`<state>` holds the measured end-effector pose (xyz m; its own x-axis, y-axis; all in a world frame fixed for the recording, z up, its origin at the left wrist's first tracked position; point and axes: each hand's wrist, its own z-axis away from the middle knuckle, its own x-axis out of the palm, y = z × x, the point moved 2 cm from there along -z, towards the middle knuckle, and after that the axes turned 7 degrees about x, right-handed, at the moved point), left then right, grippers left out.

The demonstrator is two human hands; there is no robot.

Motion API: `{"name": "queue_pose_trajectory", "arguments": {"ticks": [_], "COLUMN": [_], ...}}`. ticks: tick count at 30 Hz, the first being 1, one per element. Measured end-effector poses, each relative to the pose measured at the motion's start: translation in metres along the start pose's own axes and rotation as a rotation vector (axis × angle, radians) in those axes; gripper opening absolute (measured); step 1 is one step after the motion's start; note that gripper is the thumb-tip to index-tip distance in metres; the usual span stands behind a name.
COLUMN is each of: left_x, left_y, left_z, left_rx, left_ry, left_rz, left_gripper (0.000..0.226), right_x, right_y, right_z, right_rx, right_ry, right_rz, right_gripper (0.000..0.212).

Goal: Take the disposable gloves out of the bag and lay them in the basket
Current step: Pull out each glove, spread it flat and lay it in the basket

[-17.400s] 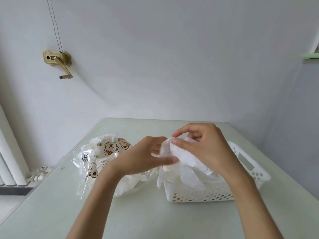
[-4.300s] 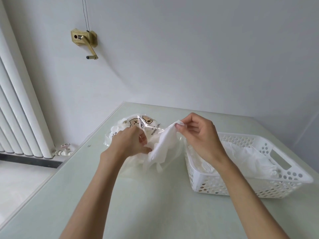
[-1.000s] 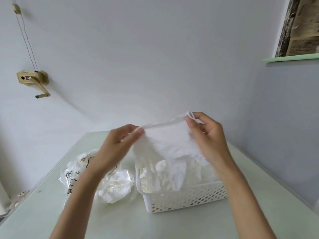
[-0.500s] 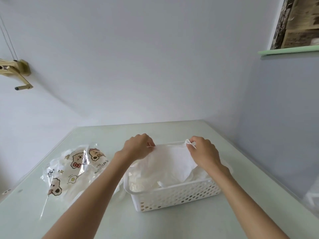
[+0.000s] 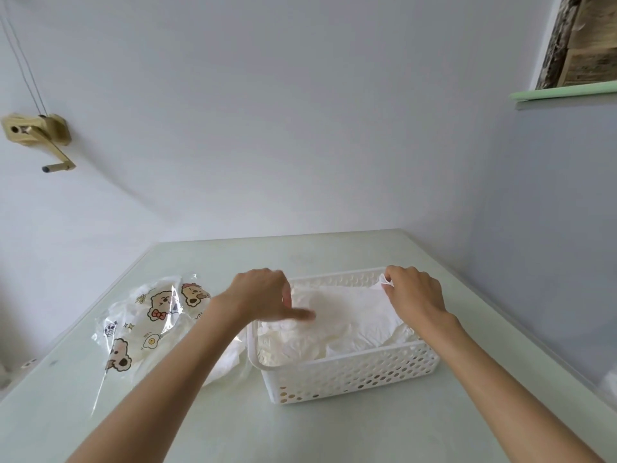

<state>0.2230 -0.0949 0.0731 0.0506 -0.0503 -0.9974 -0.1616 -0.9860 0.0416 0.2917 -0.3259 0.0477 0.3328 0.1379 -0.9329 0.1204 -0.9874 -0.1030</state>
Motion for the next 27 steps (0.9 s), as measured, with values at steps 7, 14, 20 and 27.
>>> {"name": "queue_pose_trajectory", "arguments": {"ticks": [7,14,20,27], "left_x": [-0.011,-0.015,0.003,0.044], "left_y": [-0.009,-0.014,0.025,0.025], "left_z": [0.01,0.015,0.012,0.008], "left_rx": [0.032,-0.041,0.197,0.089], "left_ry": [-0.093,0.214,-0.132,-0.483], "left_rz": [0.051,-0.225,0.127,-0.067], "left_gripper": [0.026,0.044,0.077,0.105], "right_x": [0.0,-0.012,-0.033,-0.011], "right_y": [0.0,-0.001,-0.014,-0.01], "right_z": [0.001,0.003,0.009,0.003], "right_rx": [-0.007,-0.069,-0.303,-0.253], "right_ry": [-0.019,-0.118,-0.151,-0.83], "right_rz": [0.021,-0.049,-0.351,0.104], "right_gripper": [0.02,0.038,0.042,0.084]}}
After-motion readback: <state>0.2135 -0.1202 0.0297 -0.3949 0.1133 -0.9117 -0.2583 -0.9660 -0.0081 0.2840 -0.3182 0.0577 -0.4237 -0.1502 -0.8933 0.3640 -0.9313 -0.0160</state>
